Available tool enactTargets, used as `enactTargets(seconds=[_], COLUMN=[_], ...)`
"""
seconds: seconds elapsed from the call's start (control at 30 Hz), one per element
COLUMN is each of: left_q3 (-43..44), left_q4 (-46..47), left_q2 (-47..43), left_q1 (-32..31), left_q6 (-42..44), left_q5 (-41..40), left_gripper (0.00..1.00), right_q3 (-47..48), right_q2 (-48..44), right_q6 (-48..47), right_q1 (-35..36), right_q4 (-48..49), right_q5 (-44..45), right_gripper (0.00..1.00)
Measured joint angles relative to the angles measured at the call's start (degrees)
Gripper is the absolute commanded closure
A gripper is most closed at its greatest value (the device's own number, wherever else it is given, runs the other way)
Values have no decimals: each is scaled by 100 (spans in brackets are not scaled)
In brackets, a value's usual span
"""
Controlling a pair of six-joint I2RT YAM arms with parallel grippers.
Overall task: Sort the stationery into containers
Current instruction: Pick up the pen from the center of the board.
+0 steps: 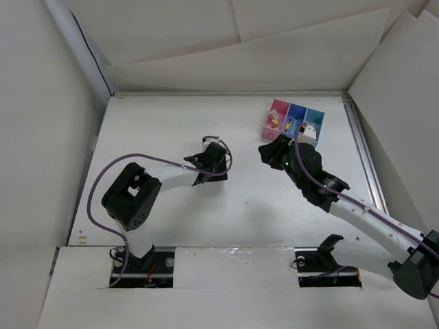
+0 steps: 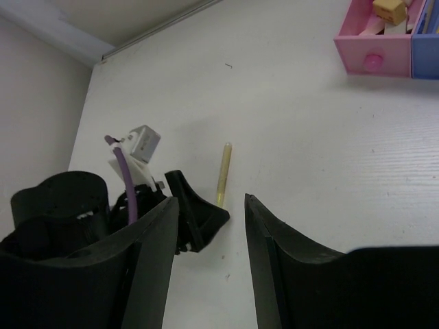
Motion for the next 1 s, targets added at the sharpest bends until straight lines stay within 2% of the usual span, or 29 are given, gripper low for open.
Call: enactTargets(seconds=[0.03,0.07,0.17,0.43,0.63,0.9,1.0], left_q3=[4,37,365,680,850,811,601], left_q4=[52,79,59,59,122,229,396], left_q2=[61,157,461,776,949,933,772], left_q1=[-129,-245,-468,-511,-511,-511,-511], left_q6=[0,31,2,-138,-127,-96,-70], left_q5=[-15,-85,-358,-901,-1027,-949,-664], left_gripper=[52,60,69,73,100,100,100], right_q3=[0,0,0,0,-2,-2,-2], right_q2=[0,0,2,-7,-101,-195,-181], right_q6=[2,2,2,2,4,31,44], right_q1=[0,0,0,0,0,-17,-76], right_q4=[2,2,0,0,0,-17,-22], right_q5=[0,0,2,17,57,210,236], right_gripper=[51,51,51,51,51,51,63])
